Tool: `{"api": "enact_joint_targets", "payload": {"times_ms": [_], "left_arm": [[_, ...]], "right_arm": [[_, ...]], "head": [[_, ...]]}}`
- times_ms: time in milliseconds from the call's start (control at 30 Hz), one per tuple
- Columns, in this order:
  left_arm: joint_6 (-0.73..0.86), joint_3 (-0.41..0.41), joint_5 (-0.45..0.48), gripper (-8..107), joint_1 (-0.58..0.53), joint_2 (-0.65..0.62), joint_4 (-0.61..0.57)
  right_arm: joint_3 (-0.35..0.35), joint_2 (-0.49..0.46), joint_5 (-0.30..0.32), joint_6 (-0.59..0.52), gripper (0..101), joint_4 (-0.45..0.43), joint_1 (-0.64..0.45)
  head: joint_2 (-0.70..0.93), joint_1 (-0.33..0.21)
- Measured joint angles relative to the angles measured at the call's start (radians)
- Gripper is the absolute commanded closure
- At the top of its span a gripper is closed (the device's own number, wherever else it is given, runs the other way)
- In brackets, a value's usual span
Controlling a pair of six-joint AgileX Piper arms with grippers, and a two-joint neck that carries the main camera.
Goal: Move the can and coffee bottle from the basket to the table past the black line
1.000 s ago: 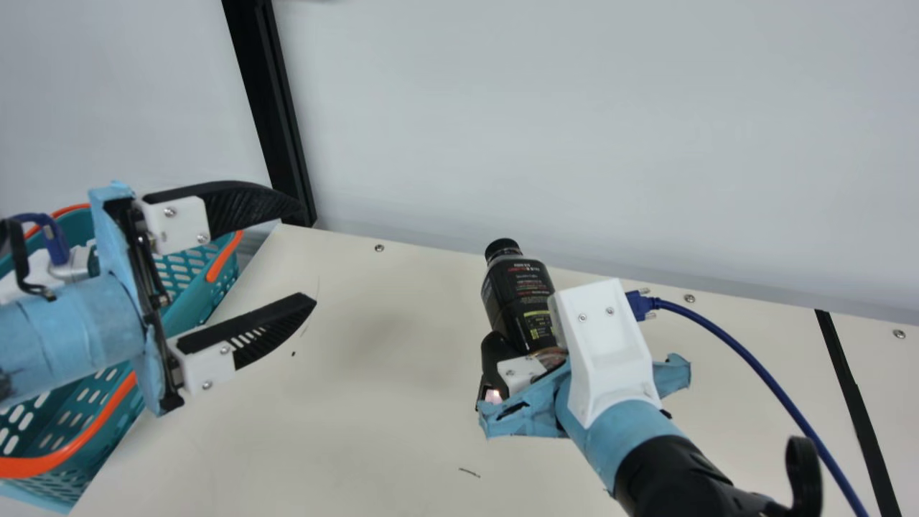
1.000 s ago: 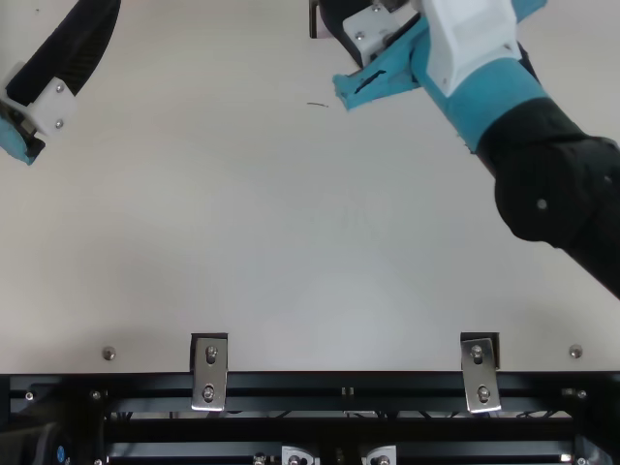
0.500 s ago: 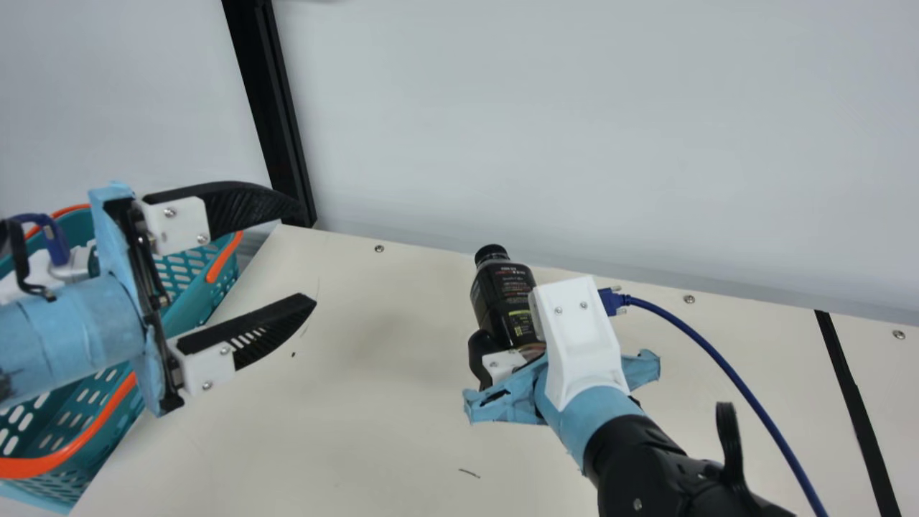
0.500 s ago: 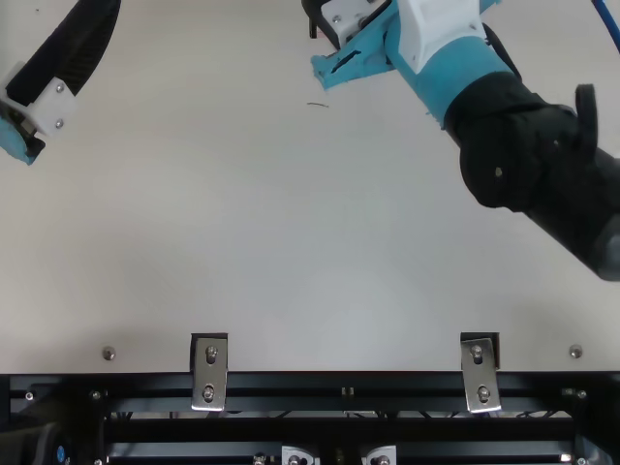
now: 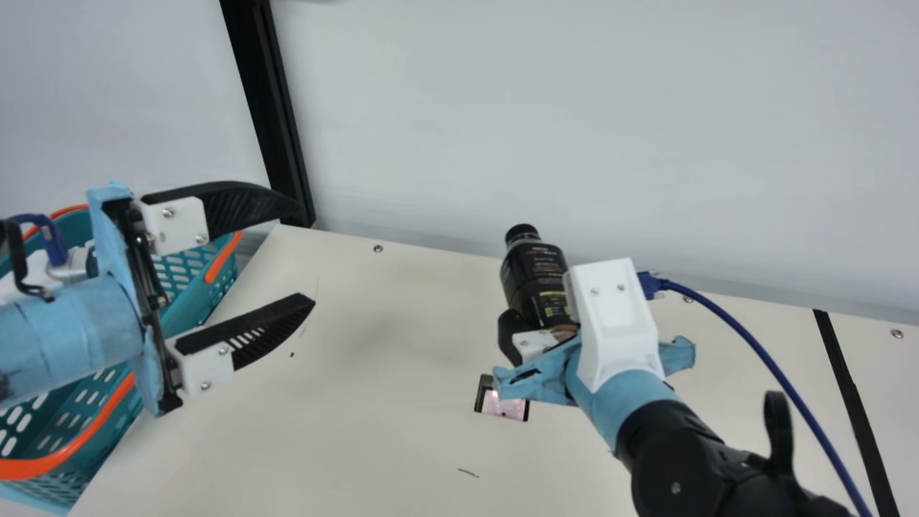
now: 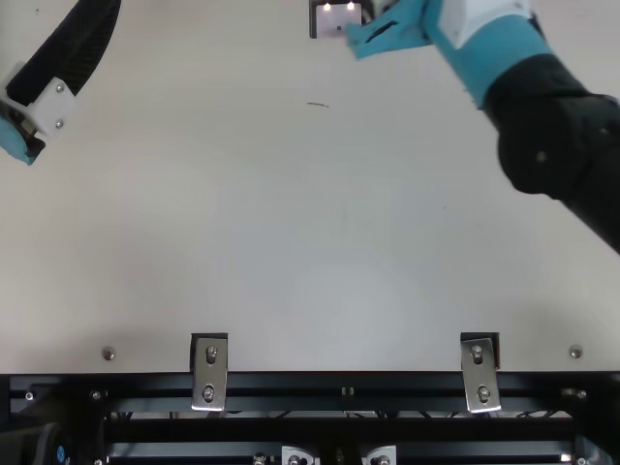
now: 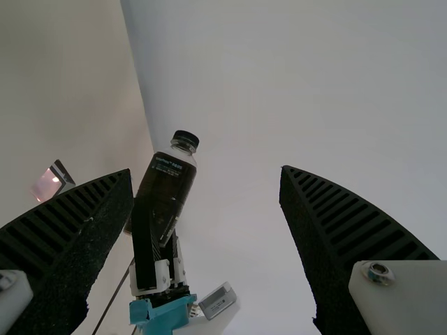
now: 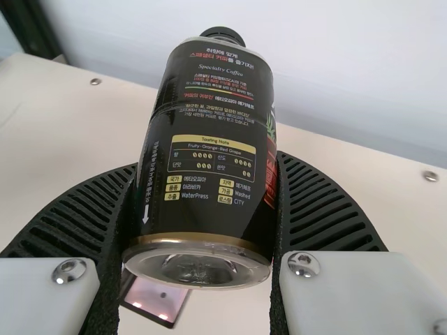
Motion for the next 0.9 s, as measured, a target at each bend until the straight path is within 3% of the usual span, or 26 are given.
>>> {"api": "enact_joint_targets", "payload": {"times_ms": [367,900], "left_arm": [[0.0,0.0,0.0,9,0.0,0.0,0.0],[0.0,0.0,0.0,9,0.0,0.0,0.0]], "right_arm": [[0.097,-0.11,-0.004,-0.075,101,0.066,-0.109],[0.228,-0.272,0.04,-0.07,101,0.032,-0.31]], "head": [[-0.179,-0.005],[-0.491,0.0]]}}
